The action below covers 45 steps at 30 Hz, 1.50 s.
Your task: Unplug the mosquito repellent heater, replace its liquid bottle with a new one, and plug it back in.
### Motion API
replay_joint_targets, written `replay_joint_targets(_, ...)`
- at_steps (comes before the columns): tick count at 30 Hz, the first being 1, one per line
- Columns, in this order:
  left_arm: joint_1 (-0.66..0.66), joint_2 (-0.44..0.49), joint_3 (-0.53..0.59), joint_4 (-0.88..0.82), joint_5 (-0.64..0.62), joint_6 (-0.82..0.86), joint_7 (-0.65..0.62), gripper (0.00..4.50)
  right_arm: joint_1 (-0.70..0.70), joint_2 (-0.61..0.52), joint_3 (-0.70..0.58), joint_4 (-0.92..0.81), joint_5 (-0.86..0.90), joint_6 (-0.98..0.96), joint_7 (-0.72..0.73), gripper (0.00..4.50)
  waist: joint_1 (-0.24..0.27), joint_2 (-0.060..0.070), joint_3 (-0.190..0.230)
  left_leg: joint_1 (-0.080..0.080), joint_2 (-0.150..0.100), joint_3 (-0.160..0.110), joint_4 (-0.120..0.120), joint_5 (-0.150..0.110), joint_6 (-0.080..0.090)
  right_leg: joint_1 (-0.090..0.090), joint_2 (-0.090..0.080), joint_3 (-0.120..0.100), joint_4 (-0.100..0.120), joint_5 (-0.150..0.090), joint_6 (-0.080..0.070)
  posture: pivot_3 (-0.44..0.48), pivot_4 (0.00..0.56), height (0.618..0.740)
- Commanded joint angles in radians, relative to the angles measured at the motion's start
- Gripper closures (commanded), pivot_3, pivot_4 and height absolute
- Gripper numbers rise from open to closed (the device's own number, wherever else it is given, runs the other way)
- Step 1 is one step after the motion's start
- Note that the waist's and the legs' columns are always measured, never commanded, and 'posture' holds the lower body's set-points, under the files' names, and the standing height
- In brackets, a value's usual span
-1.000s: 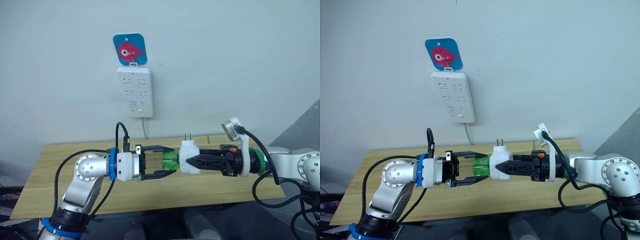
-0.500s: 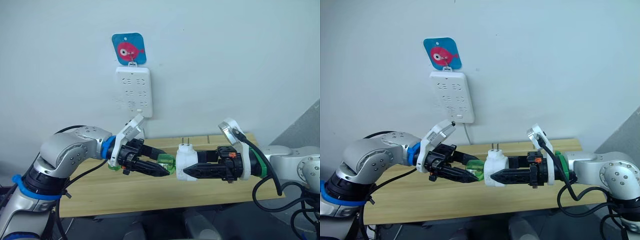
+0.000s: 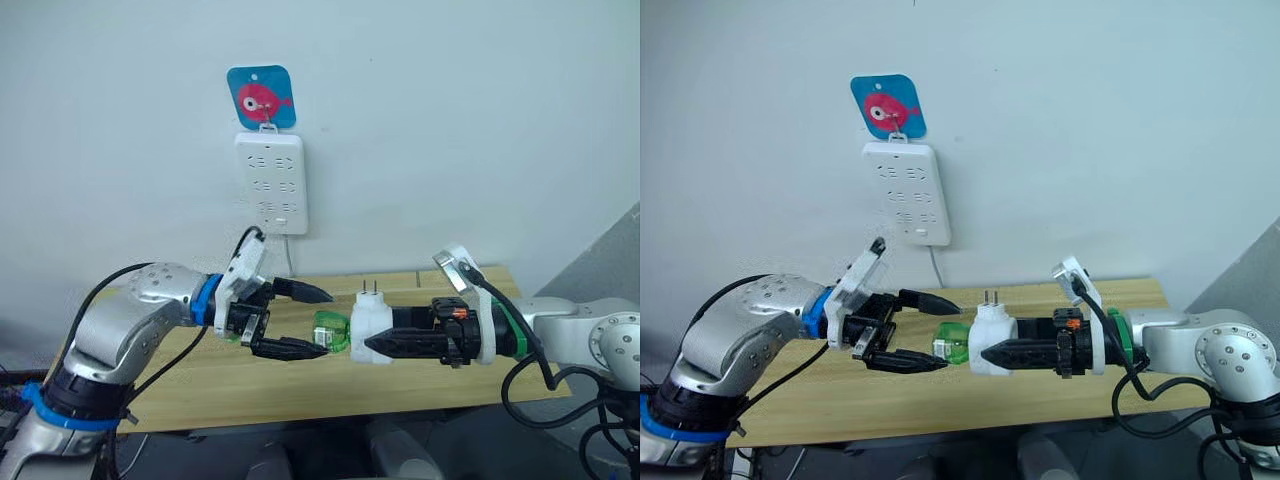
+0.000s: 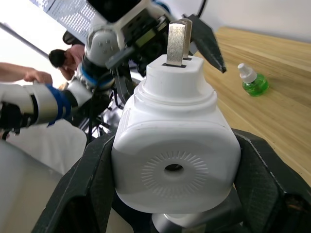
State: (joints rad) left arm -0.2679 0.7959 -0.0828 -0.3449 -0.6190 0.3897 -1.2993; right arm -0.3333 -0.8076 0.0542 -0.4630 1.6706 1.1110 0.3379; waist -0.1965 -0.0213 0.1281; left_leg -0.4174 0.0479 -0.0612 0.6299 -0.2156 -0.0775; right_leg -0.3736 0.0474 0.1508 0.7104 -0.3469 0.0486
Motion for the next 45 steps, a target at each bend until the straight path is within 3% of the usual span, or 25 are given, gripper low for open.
replay_joint_targets(1,0.073,-0.044,0.045,-0.002,0.107,-0.275,-0.019,0.31,-0.003,0.009,-0.031,0.01,0.048,-0.025,-0.023,1.51,0.0,0.0,0.0,0.0,0.0,0.0,0.0,0.0,0.0,0.0,0.0,0.0,0.0,0.0,0.0,-0.184,0.084,0.74)
replay_joint_targets(6,0.103,-0.174,0.056,0.095,0.216,-0.626,0.01,0.31,-0.008,0.012,-0.031,0.029,0.067,-0.026,-0.042,1.51,0.003,0.0,0.0,0.0,0.0,0.001,0.001,0.0,0.0,0.0,0.0,0.001,0.0,0.0,0.0,-0.182,0.083,0.74)
replay_joint_targets(11,0.056,-0.26,0.028,0.151,0.269,-0.764,0.066,0.31,-0.011,0.009,-0.029,0.031,0.074,-0.023,-0.048,1.51,0.004,0.0,0.0,0.0,0.0,0.002,0.002,0.0,0.0,0.001,-0.001,0.002,0.0,0.0,0.001,-0.183,0.083,0.74)
replay_joint_targets(17,0.058,-0.266,-0.008,0.16,0.257,-0.805,0.049,0.31,-0.015,0.005,-0.028,0.026,0.077,-0.021,-0.051,1.51,-0.001,0.0,0.0,0.0,0.0,0.002,0.002,0.0,0.0,0.001,0.0,0.001,0.001,0.001,0.001,-0.187,0.082,0.74)
replay_joint_targets(20,0.06,-0.249,-0.015,0.152,0.239,-0.794,0.038,0.91,-0.011,0.003,-0.029,0.021,0.077,-0.021,-0.053,1.51,0.0,0.0,0.0,0.0,0.0,0.001,0.002,0.0,0.0,0.001,0.0,0.001,0.001,0.001,0.001,-0.187,0.082,0.74)
replay_joint_targets(24,0.056,-0.23,-0.028,0.157,0.232,-0.777,0.029,2.18,-0.012,0.004,-0.028,0.018,0.077,-0.021,-0.053,1.51,0.0,0.0,0.0,0.0,0.0,0.001,0.002,0.0,0.0,0.001,0.0,0.001,0.001,0.001,0.001,-0.191,0.084,0.74)
replay_joint_targets(27,0.043,-0.222,-0.039,0.155,0.23,-0.752,0.029,2.22,-0.014,0.003,-0.028,0.016,0.072,-0.019,-0.049,1.51,0.0,0.0,0.0,0.0,0.0,0.001,0.002,0.0,0.0,0.001,0.0,0.001,0.001,0.001,0.001,-0.191,0.084,0.74)
replay_joint_targets(29,0.028,-0.197,-0.052,0.13,0.211,-0.668,0.024,2.22,-0.015,0.001,-0.026,0.008,0.06,-0.015,-0.037,1.51,0.0,0.0,0.0,0.0,0.0,0.001,0.002,0.0,0.0,0.001,0.0,0.001,0.001,0.001,0.001,-0.191,0.084,0.74)
replay_joint_targets(32,-0.015,-0.104,-0.074,0.061,0.131,-0.308,0.068,2.22,-0.022,-0.019,-0.017,-0.035,-0.016,0.003,0.023,1.51,0.0,0.0,0.0,0.0,0.0,0.001,0.002,0.0,0.0,0.001,0.0,0.001,0.001,0.0,0.001,-0.191,0.085,0.74)
replay_joint_targets(34,-0.087,-0.039,-0.06,0.036,-0.063,0.067,0.144,2.22,-0.025,-0.024,-0.009,-0.07,-0.058,0.005,0.06,1.51,0.0,0.0,0.0,0.0,0.0,0.0,0.002,0.0,0.0,0.001,0.0,0.0,0.001,0.0,0.001,-0.189,0.085,0.74)
replay_joint_targets(36,-0.156,0.017,-0.05,0.043,-0.212,0.32,0.139,2.22,-0.028,-0.021,0.002,-0.098,-0.095,0.001,0.09,1.51,-0.002,0.0,0.0,0.0,0.0,-0.001,0.002,0.0,0.0,0.0,0.0,-0.001,0.002,0.0,0.001,-0.19,0.086,0.74)
replay_joint_targets(41,-0.209,0.12,-0.066,0.051,-0.341,0.593,0.063,2.22,-0.033,-0.012,0.014,-0.132,-0.157,-0.013,0.135,1.51,-0.007,0.0,0.0,0.0,0.0,-0.002,0.0,0.0,0.0,0.0,0.001,-0.003,0.002,0.0,0.0,-0.193,0.086,0.74)
replay_joint_targets(45,-0.221,0.116,-0.072,0.068,-0.342,0.632,0.051,2.22,-0.035,-0.011,0.016,-0.144,-0.185,-0.018,0.16,1.51,-0.002,0.0,0.0,0.0,0.0,-0.003,0.0,0.0,0.0,0.0,0.001,-0.004,0.001,0.0,0.0,-0.193,0.086,0.74)
